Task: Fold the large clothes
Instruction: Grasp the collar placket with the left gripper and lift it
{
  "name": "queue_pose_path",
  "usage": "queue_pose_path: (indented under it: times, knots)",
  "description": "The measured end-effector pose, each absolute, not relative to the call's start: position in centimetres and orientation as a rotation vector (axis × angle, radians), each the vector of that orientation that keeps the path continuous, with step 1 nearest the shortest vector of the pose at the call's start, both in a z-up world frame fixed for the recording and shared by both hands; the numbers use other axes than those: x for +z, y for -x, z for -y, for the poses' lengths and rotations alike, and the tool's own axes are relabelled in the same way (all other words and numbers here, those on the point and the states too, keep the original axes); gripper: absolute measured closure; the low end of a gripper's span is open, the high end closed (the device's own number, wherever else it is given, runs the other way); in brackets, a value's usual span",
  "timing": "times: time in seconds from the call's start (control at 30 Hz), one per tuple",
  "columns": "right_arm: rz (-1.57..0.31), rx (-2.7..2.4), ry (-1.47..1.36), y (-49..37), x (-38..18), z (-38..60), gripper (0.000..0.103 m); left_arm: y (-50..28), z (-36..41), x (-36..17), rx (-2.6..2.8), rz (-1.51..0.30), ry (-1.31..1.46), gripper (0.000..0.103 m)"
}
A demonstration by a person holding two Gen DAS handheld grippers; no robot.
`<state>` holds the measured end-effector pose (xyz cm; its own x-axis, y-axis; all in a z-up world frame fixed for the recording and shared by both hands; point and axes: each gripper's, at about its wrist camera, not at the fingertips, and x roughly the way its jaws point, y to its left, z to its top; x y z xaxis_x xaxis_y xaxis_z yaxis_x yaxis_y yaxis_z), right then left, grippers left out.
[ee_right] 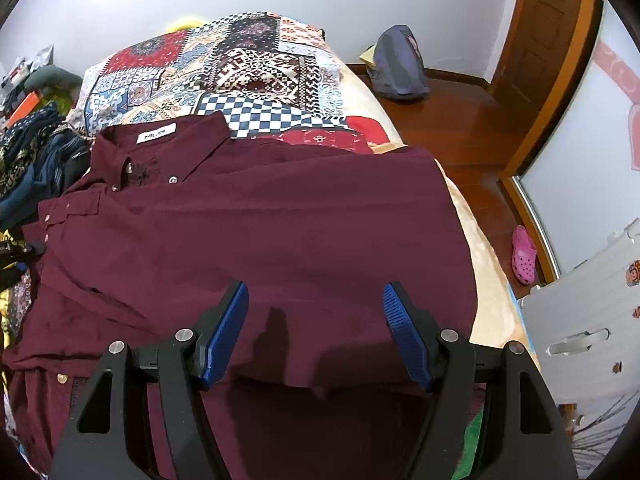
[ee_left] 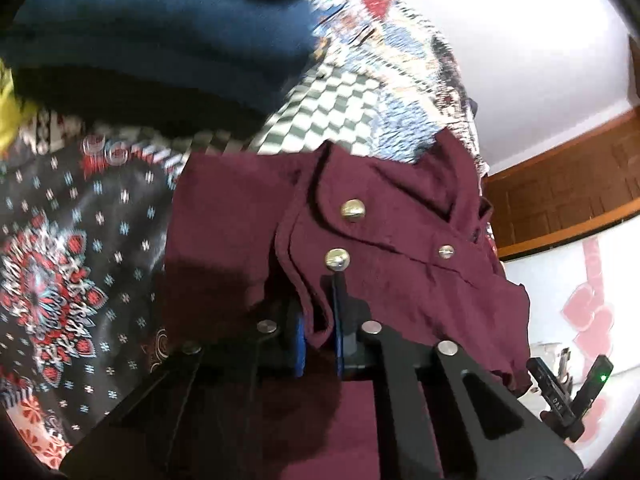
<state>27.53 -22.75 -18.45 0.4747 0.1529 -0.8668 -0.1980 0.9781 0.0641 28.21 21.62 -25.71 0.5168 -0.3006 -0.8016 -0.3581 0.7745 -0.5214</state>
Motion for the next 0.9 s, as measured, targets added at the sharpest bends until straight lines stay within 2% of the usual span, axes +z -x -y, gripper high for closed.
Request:
queue_pose_path:
  times: [0.27,0.43,0.53,0.73,0.9]
  knots:
    - [-1.004,0.198,0.091,-27.0,-16.5,23.0,0.036,-23.6,-19.2,-14.4,-0.055,-0.833,0.554,0.096]
    - [-0.966,0.217,0.084,-26.6,-15.1,22.7,0.036,-19.6,-17.5,-10.8,-0.014,-0.749,0.400,0.096]
    - [-0.963,0.237,0.089,-26.2,-15.2,22.2,0.036,-17.9,-17.7,-11.6,0.032,-0.763,0.373,0.096]
    - [-1.012,0.276,0.121,-25.9,-17.1,20.9,0.036,-16.5,-18.9,-17.3,0.091,-0.904,0.384,0.096]
    - [-1.105,0.279,0.141,-26.2,-20.2,20.3,0.036,-15.6,-18.6,-21.7,0.115,-1.021,0.324,0.091]
